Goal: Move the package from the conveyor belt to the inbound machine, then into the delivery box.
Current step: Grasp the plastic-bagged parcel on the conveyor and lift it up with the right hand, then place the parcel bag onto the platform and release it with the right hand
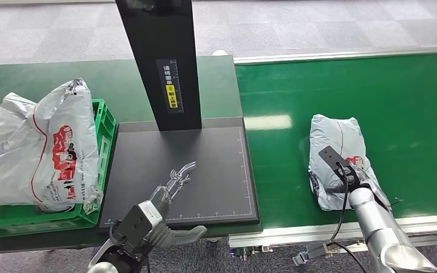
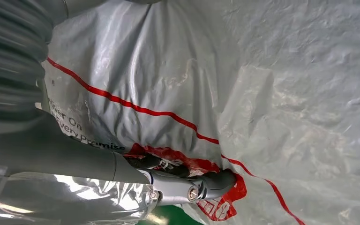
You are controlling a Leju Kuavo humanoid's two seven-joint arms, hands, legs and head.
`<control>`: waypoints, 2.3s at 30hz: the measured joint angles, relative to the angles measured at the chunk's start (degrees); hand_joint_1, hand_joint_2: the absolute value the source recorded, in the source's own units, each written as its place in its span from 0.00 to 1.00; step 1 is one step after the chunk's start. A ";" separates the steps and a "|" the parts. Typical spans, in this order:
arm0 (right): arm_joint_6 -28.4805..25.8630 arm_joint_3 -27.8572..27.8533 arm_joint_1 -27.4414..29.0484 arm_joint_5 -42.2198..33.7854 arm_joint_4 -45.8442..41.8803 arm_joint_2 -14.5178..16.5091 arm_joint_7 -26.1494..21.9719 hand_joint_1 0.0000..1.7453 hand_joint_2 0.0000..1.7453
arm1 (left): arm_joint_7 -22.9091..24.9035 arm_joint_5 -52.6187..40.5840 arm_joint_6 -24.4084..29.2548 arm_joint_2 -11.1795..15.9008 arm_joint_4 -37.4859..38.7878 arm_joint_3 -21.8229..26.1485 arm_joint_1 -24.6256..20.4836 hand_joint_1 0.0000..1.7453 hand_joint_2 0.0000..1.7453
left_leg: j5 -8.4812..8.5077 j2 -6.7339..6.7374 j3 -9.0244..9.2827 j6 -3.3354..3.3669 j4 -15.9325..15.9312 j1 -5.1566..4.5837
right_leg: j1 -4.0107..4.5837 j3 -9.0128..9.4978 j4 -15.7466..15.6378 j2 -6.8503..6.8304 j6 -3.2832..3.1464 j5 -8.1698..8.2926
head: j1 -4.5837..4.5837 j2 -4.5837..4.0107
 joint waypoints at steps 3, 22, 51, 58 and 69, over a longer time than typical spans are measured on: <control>0.20 -0.52 1.95 -0.88 -0.21 0.03 -0.60 0.00 1.00 | 0.09 -0.37 -0.53 0.00 0.00 -0.13 0.49 0.00 1.00 | -0.04 -0.05 0.18 0.01 0.00 0.04 | 0.03 0.22 -0.07 -0.05 0.01 -0.05 | 0.00 0.00; 2.98 -1.61 4.71 0.66 -3.28 0.36 -0.05 1.00 1.00 | -0.26 -0.96 -2.22 -0.01 0.09 -0.11 -0.39 0.00 1.00 | -0.22 -0.32 1.20 0.19 0.01 0.33 | 0.32 1.67 -0.71 -0.31 0.23 -0.06 | 0.02 0.00; 3.86 4.02 16.53 -35.89 -40.80 11.42 -21.42 1.00 1.00 | -1.66 -3.39 1.41 0.03 -1.20 0.29 1.57 0.00 1.00 | -0.12 -0.24 0.19 0.06 -0.08 0.32 | 0.32 0.48 -0.31 -0.25 0.00 -0.09 | 0.01 0.00; 8.35 14.49 17.78 -39.46 -50.92 14.49 -22.07 1.00 1.00 | -2.27 -3.84 1.48 -0.45 -1.25 0.79 1.67 0.00 1.00 | -0.11 -0.24 0.18 0.04 -0.08 0.32 | 0.31 0.48 -0.28 -0.25 0.00 -0.09 | 0.02 0.00; 9.32 25.73 9.72 -40.61 -43.70 17.05 -20.59 1.00 1.00 | -2.96 -4.20 2.84 -0.52 -2.26 1.32 1.66 0.00 1.00 | -0.03 -0.25 0.20 -0.02 -0.07 0.31 | 0.30 0.49 -0.26 -0.26 -0.04 -0.05 | 0.01 0.00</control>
